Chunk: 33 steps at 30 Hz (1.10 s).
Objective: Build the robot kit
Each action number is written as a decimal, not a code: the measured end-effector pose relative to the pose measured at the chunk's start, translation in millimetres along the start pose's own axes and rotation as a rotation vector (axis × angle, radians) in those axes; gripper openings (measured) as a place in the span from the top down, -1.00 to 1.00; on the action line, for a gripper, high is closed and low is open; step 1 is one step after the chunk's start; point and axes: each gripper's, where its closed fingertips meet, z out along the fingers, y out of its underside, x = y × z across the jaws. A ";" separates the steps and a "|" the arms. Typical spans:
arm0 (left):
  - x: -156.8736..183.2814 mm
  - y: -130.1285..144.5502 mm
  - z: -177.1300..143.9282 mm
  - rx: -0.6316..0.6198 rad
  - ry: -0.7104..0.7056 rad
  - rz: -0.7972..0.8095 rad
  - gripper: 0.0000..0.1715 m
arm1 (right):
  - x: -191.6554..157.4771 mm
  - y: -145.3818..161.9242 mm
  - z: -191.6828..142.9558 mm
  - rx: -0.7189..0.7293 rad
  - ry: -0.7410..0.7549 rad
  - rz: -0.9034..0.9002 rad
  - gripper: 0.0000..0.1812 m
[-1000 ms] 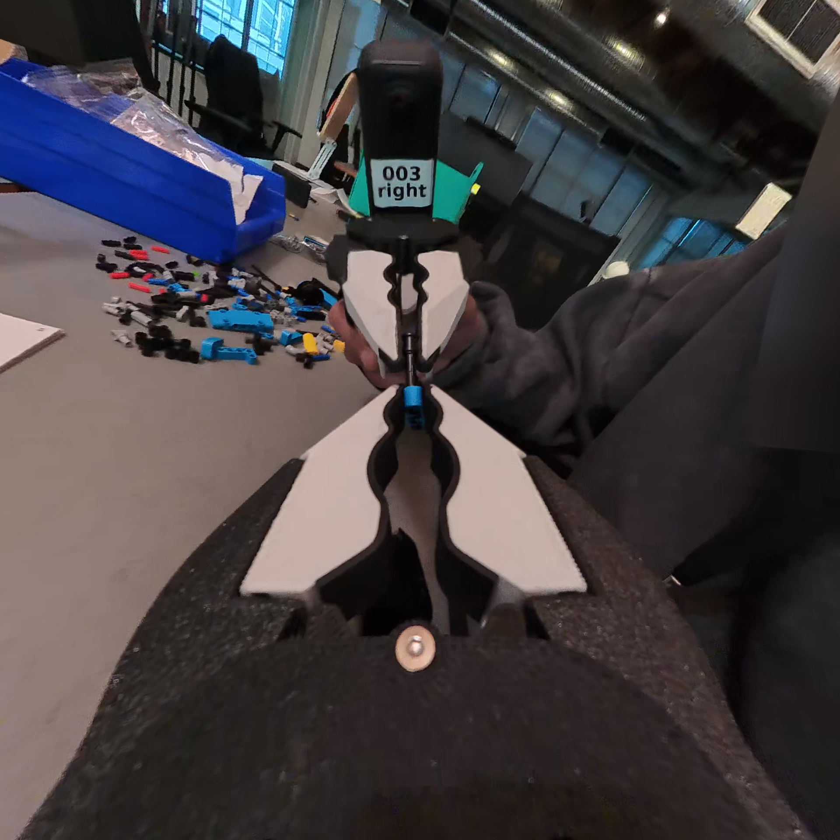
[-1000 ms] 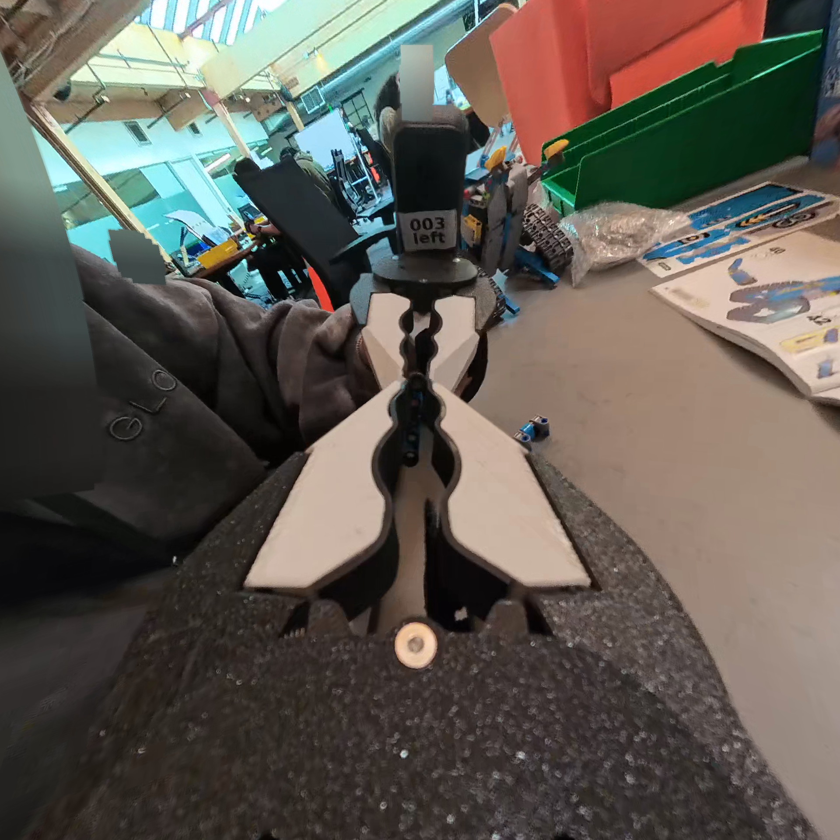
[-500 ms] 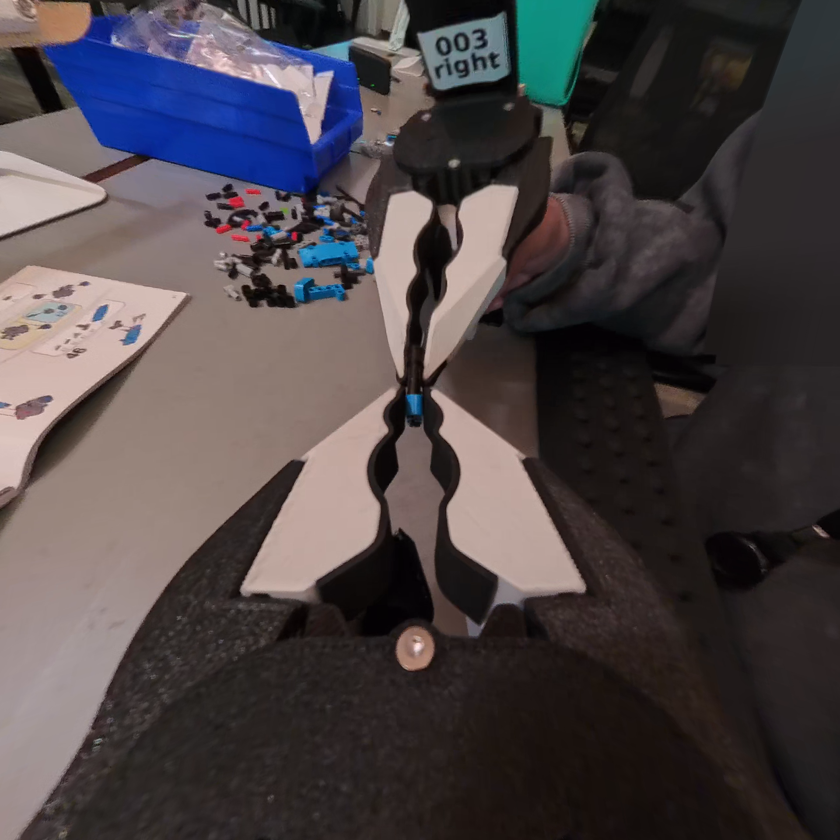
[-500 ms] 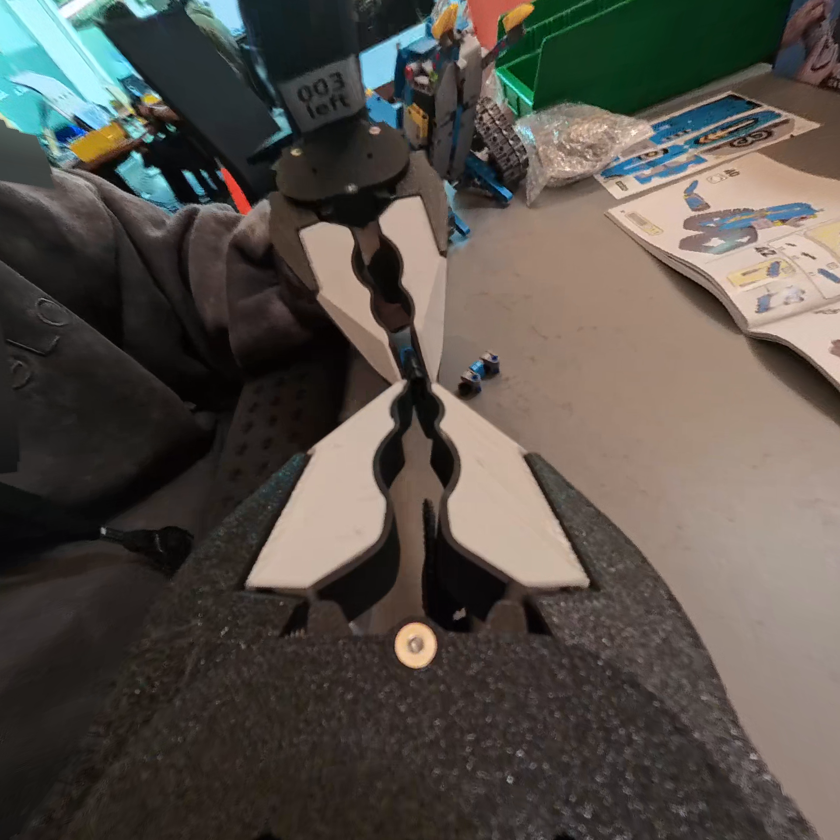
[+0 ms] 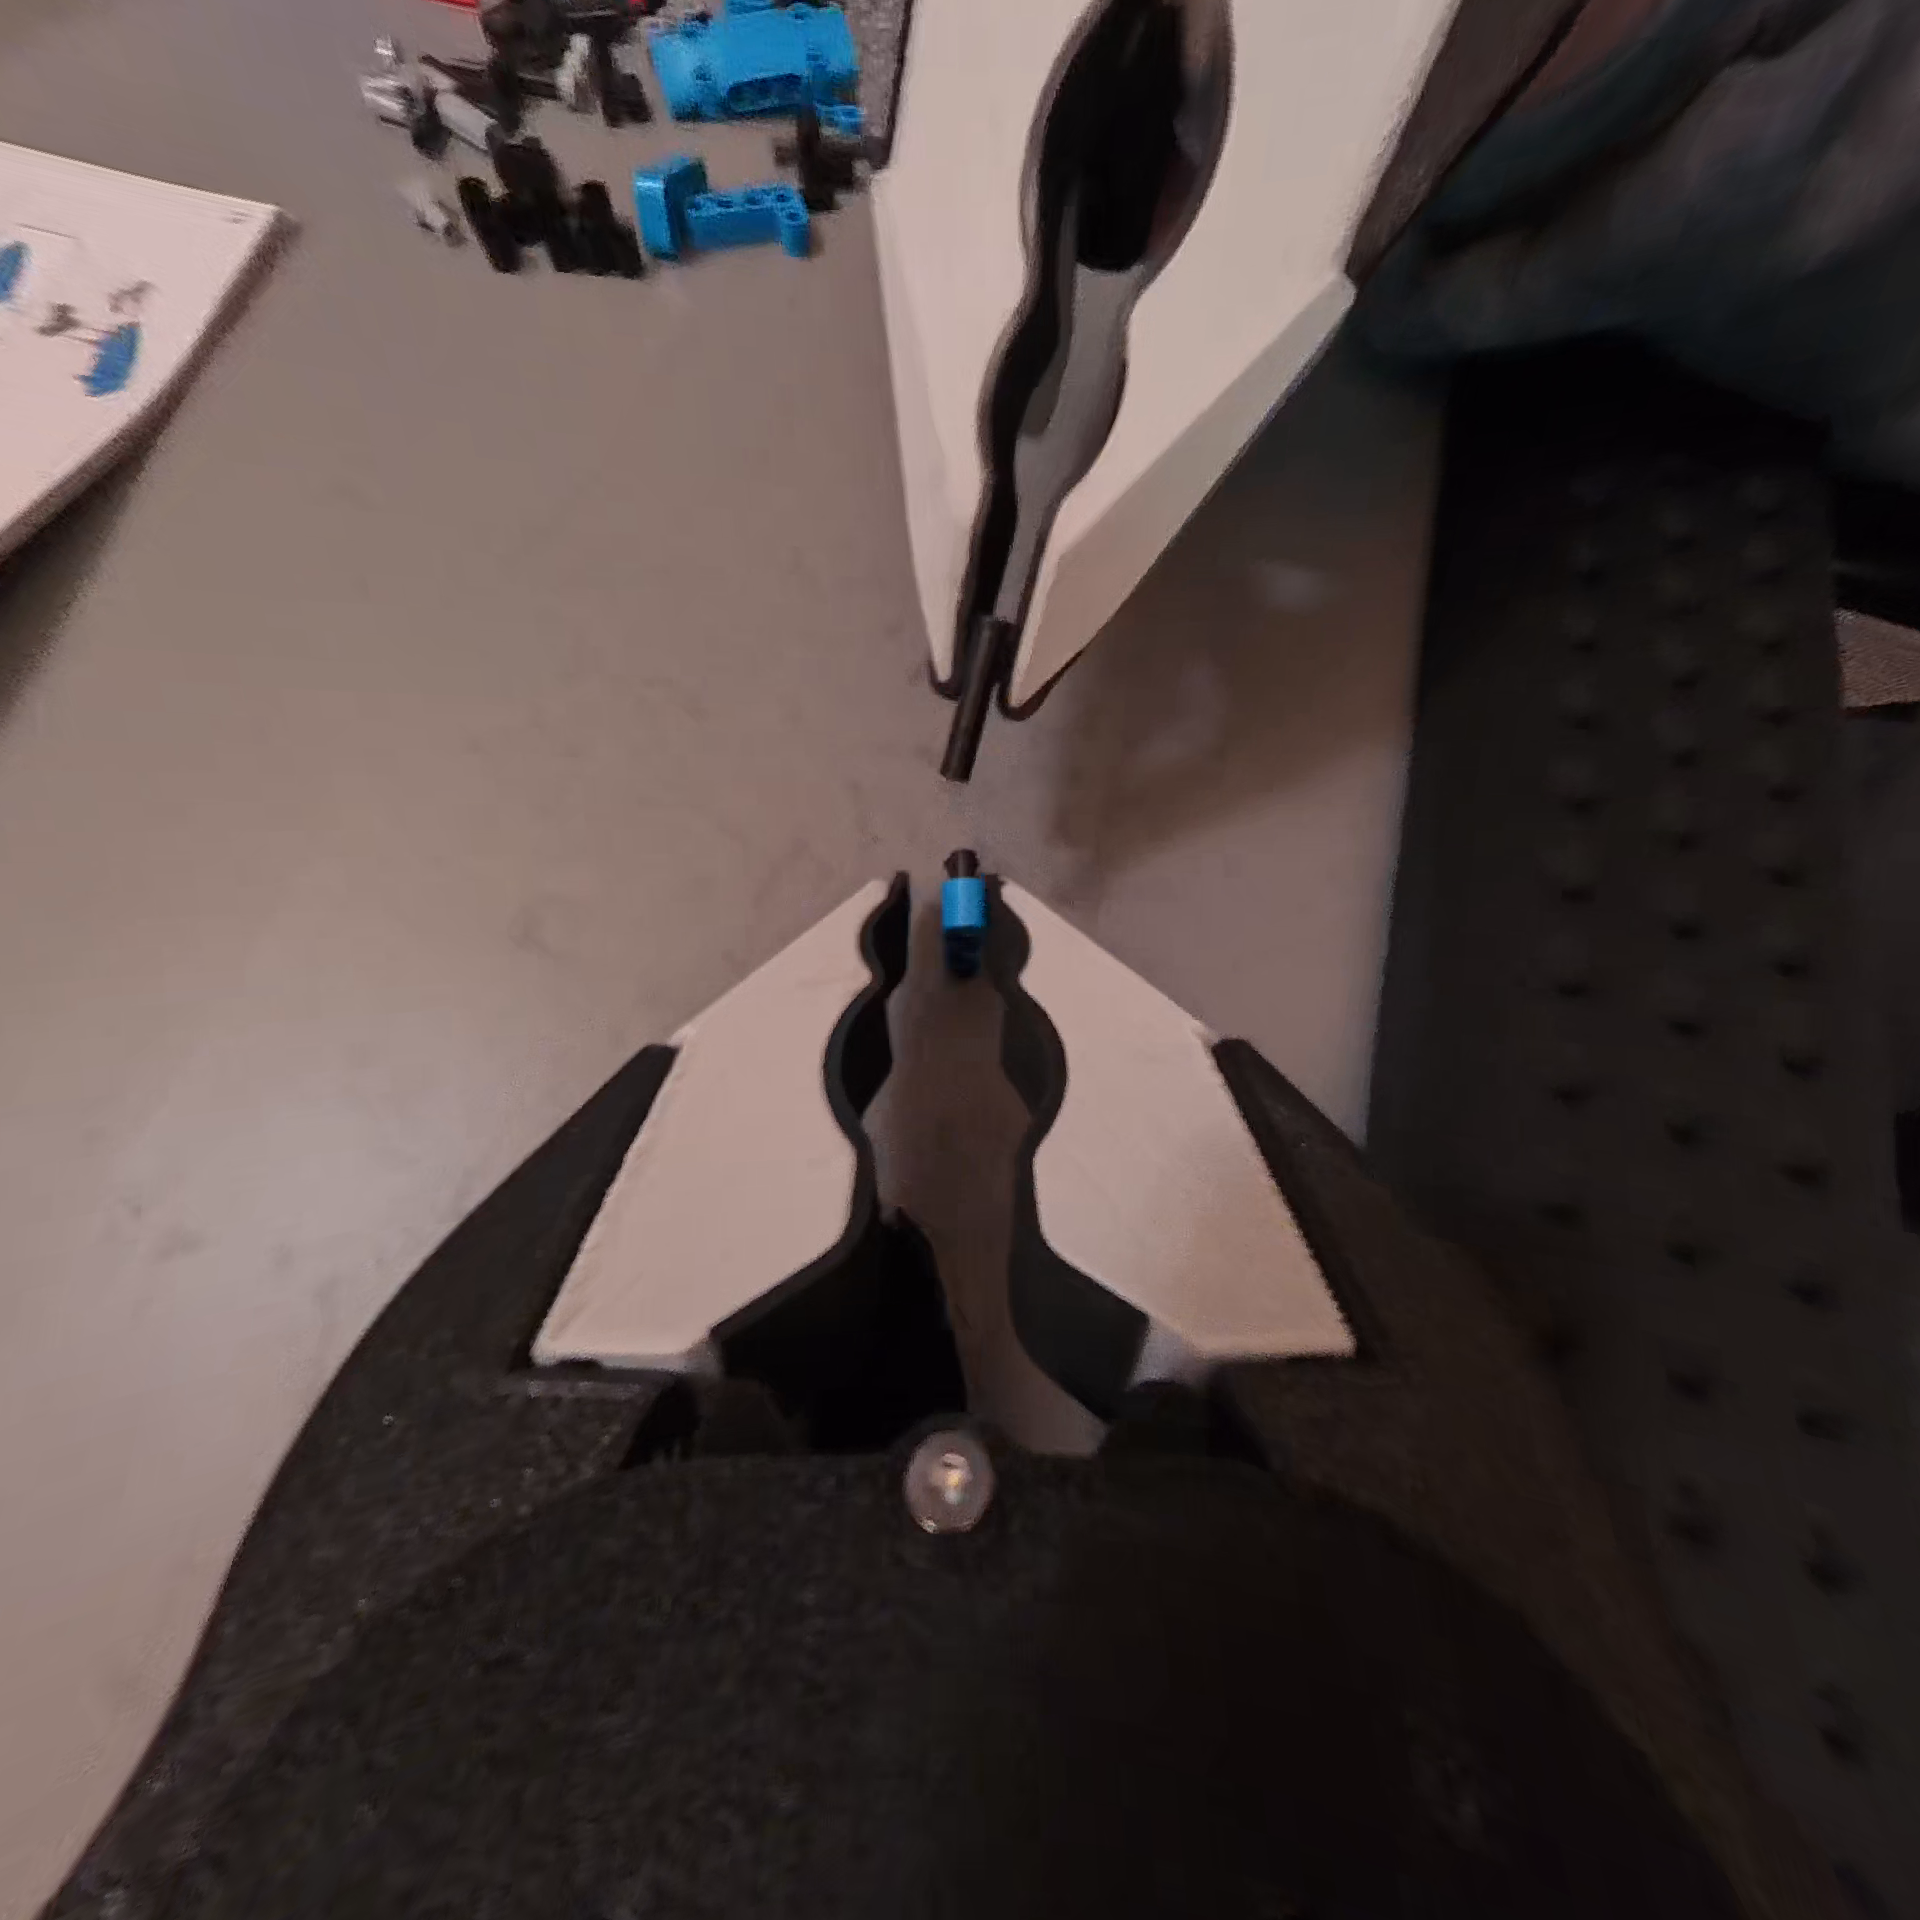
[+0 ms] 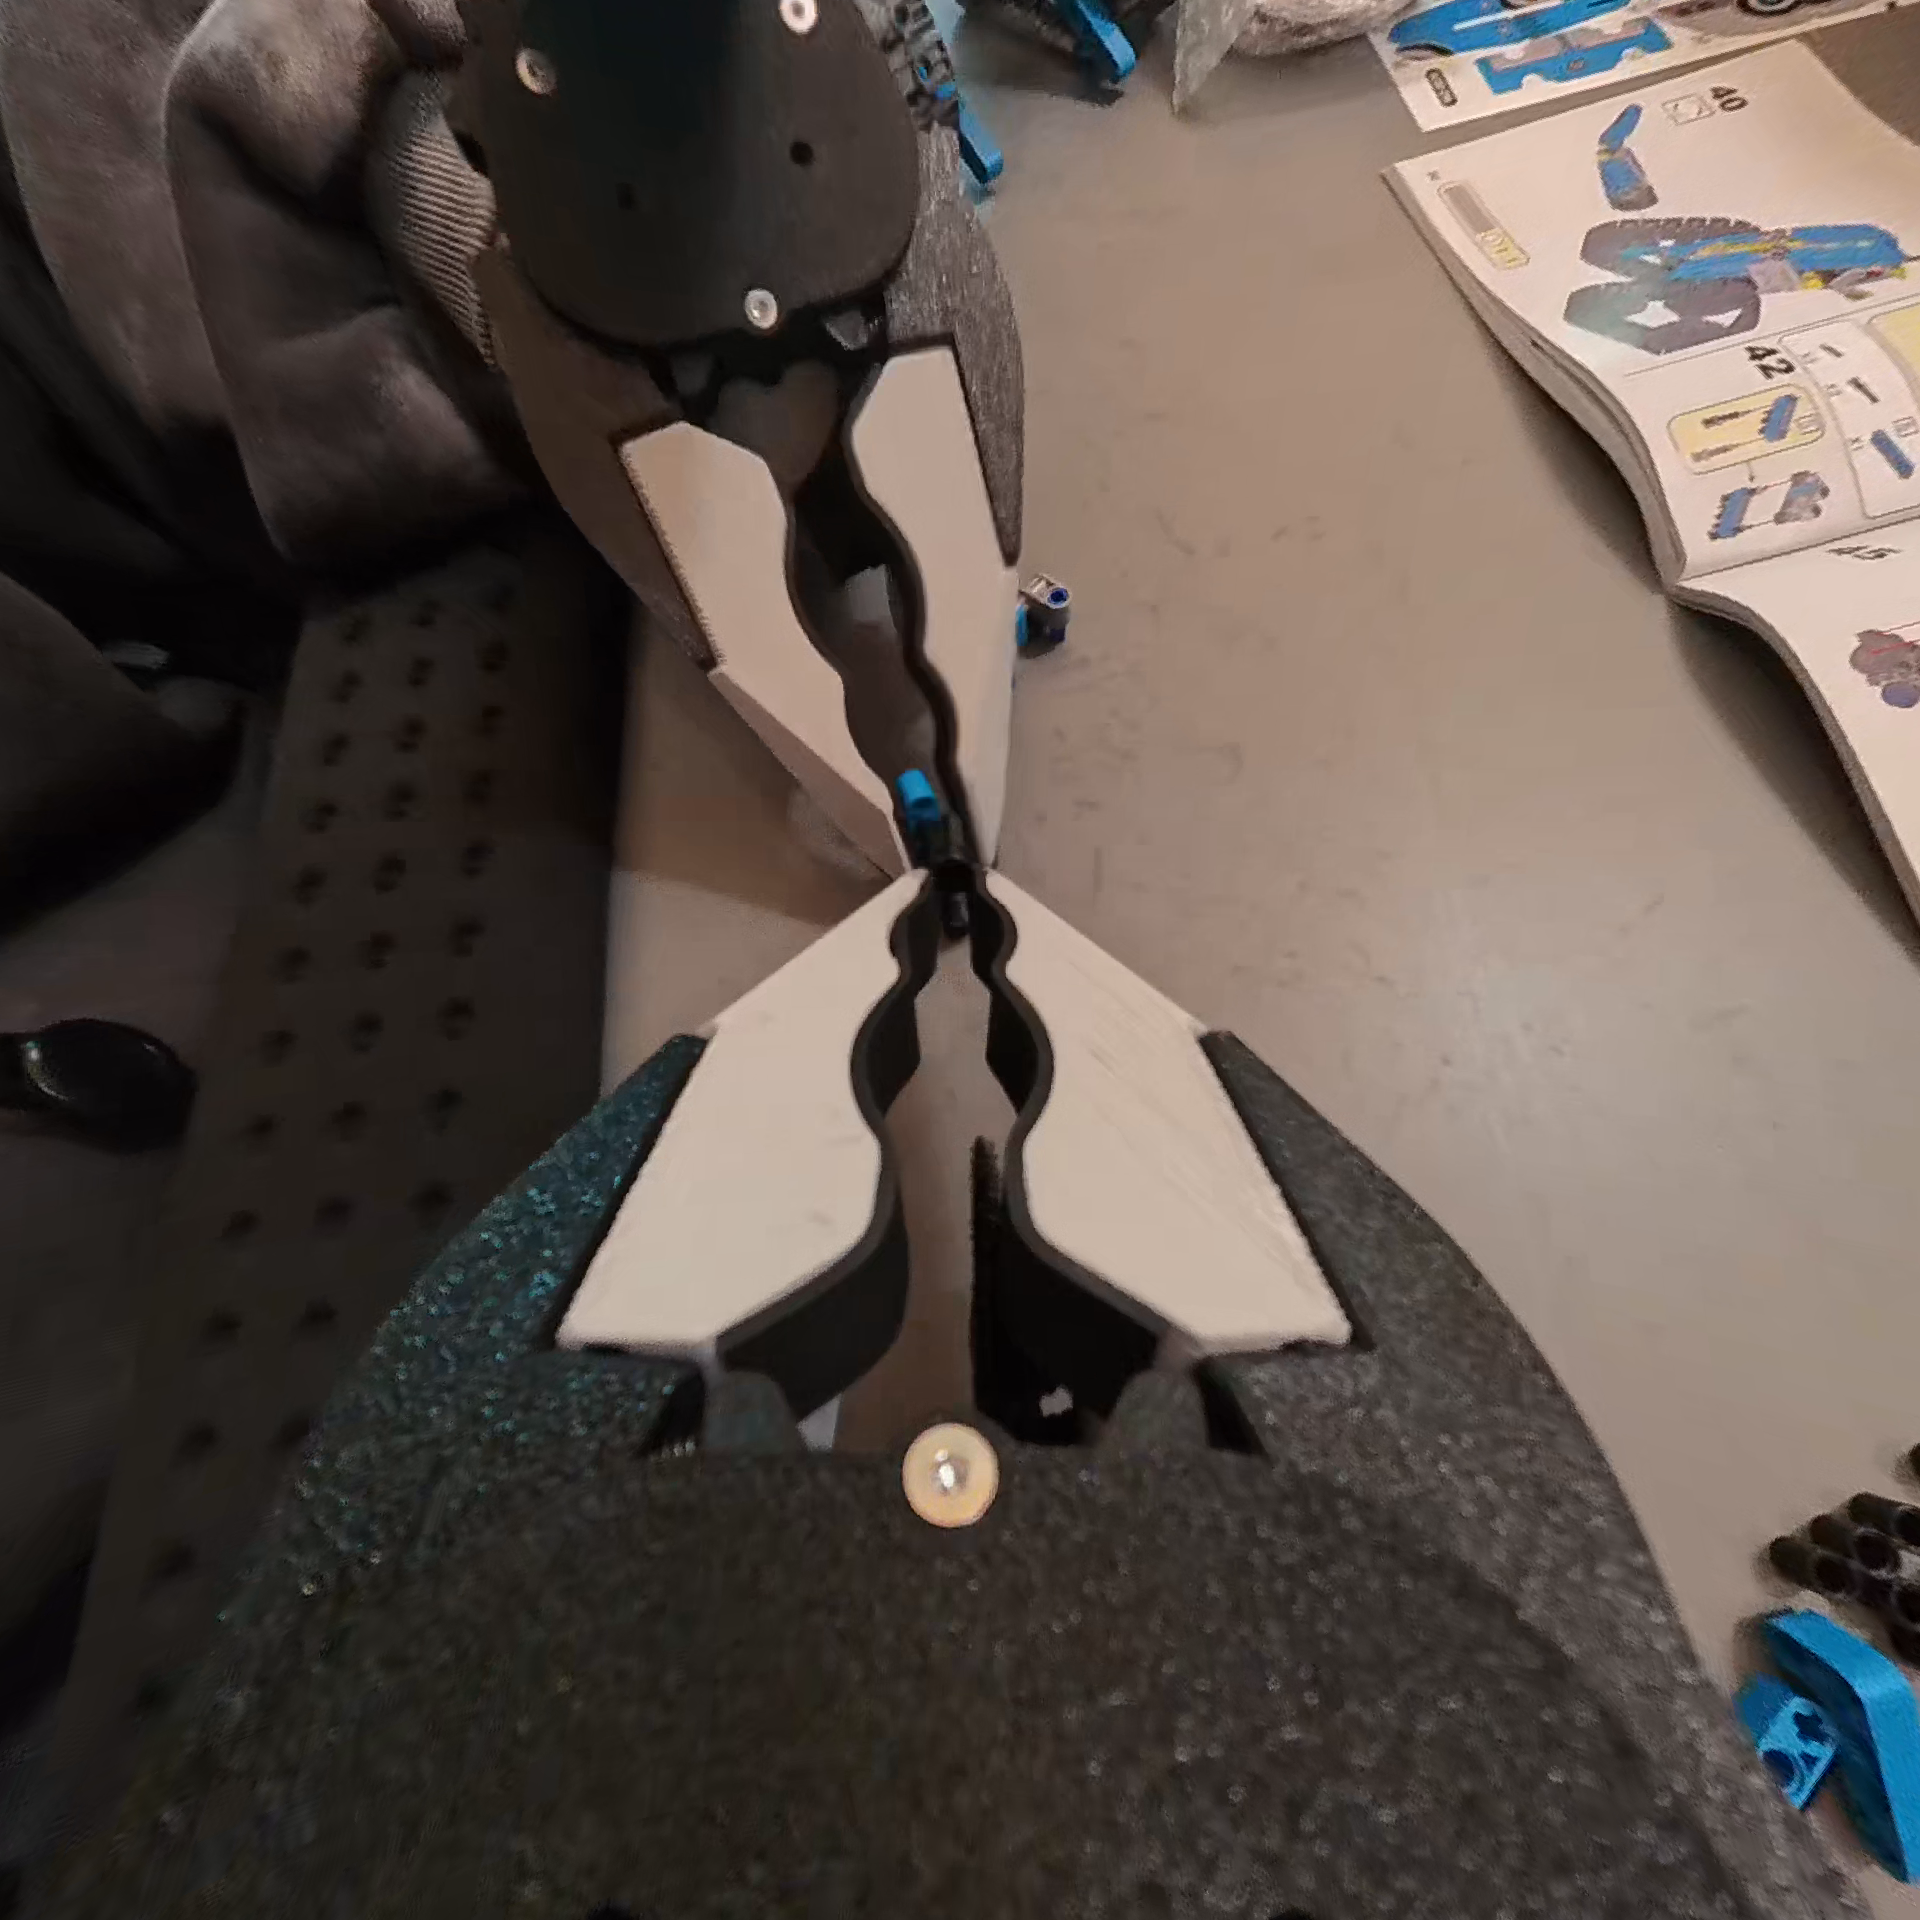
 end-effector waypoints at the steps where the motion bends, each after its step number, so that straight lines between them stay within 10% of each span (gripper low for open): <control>1: 0.1 -0.4 -2.2 0.005 -0.012 0.011 0.80 | -1.1 0.9 0.6 -0.003 -0.003 -0.009 0.94; 20: 27.5 -19.7 -28.1 0.066 -0.096 0.244 0.96 | -33.9 -14.2 6.8 0.079 -0.099 -0.140 0.94; 33: 27.6 -24.7 -34.6 0.134 -0.114 0.117 0.96 | -38.3 -37.1 2.0 0.213 -0.140 -0.065 0.93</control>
